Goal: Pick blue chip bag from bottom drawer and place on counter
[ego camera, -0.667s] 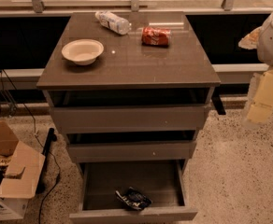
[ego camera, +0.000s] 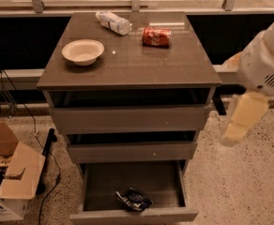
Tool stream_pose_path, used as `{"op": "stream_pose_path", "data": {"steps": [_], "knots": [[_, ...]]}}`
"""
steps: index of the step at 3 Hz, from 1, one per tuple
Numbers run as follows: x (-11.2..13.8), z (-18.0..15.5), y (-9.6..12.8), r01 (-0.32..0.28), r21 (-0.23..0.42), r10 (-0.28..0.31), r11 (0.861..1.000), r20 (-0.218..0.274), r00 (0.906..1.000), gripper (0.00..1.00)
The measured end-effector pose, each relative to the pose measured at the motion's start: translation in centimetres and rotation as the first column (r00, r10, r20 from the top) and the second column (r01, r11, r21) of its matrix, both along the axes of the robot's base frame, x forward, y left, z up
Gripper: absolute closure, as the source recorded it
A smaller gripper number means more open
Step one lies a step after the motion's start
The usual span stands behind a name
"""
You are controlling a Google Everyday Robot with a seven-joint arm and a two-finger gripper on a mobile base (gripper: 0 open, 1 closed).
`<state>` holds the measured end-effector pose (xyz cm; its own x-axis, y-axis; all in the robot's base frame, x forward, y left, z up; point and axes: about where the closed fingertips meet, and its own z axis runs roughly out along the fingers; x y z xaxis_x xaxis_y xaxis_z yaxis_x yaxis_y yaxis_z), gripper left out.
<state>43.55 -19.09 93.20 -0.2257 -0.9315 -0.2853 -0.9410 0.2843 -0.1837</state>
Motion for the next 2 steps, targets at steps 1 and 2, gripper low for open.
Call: {"op": "stream_pose_path", "data": {"steps": [1,2], "knots": [[0.4,-4.0,3.2,-0.017,0.122,0.019,0.992,-0.012,0.9998,0.0],[1.1,-9.6,6.1,-0.024,0.277,0.033,0.961,-0.027,0.9991,0.0]]}}
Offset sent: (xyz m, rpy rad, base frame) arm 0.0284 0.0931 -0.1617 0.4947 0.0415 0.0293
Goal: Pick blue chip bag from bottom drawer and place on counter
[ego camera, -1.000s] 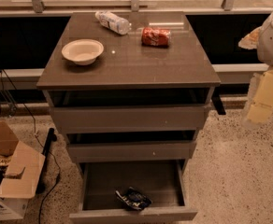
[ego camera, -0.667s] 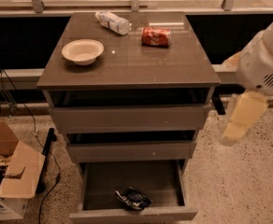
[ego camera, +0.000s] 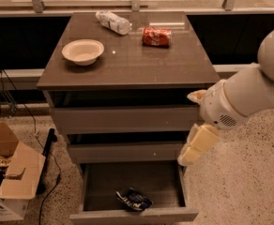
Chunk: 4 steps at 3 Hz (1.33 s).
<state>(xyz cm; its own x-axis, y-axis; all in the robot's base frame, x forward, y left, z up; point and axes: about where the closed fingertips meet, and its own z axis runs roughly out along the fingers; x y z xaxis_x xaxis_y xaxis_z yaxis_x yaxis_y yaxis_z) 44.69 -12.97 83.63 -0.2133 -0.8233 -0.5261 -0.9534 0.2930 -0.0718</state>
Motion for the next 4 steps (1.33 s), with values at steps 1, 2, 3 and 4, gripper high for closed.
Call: {"op": "stream_pose_path", "data": {"steps": [1,2,3,4], "knots": [[0.6,-6.0,0.4,0.058,0.199,-0.046,0.978,-0.065,0.9968,0.0],[0.9,-13.2,0.9,0.123,0.328,-0.053,0.937,-0.213,0.9755,0.0],[0.3,-19.7,1.2,0.163,0.35,-0.019,0.922,-0.382,0.9241,0.0],[-0.1,-21.5,1.4,0.173,0.36,-0.008,0.917,-0.418,0.9084,0.0]]}}
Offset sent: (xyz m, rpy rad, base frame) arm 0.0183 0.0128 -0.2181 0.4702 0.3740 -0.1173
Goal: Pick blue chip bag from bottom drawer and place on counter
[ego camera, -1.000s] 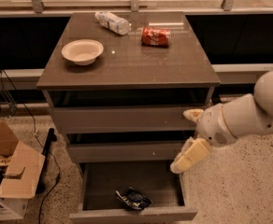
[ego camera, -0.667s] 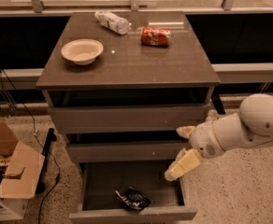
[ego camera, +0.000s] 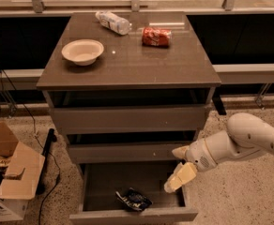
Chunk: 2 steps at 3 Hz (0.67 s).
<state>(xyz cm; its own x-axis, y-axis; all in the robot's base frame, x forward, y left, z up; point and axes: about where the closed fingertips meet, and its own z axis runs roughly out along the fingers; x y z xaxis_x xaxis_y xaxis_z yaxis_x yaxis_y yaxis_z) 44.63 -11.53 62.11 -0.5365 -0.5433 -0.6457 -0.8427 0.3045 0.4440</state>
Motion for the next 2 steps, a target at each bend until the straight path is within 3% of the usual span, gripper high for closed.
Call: {"op": "stream_pose_path", "data": {"steps": [1,2], "knots": [[0.4,-0.7,0.5,0.005,-0.03,-0.005,1.0,-0.001,1.0,0.0],[1.0,-3.6,1.8,0.024,-0.061,-0.024,0.998,0.009,0.9997,0.0]]}}
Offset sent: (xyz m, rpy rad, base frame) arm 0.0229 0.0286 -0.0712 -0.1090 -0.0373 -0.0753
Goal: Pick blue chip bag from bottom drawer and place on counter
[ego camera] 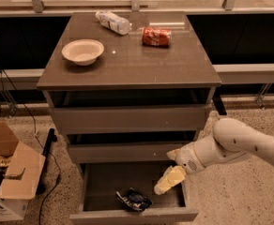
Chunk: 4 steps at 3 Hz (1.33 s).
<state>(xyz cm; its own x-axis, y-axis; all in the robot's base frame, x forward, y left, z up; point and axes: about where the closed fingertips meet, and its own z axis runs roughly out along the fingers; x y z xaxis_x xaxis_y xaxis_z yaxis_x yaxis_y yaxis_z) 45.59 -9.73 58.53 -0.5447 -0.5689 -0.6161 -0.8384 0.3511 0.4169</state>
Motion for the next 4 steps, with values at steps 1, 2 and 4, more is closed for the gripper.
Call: {"op": "stream_pose_path", "data": {"steps": [1,2,4], "knots": [[1.0,-4.1,1.4,0.02,0.016,-0.021,1.0,0.021,0.9996,0.0],[1.9,-9.3,2.0,0.063,0.054,-0.064,0.997,0.015,0.9978,0.0],[5.0,-21.2,2.1,0.171,0.141,-0.152,0.975,-0.139,0.9786,0.0]]}}
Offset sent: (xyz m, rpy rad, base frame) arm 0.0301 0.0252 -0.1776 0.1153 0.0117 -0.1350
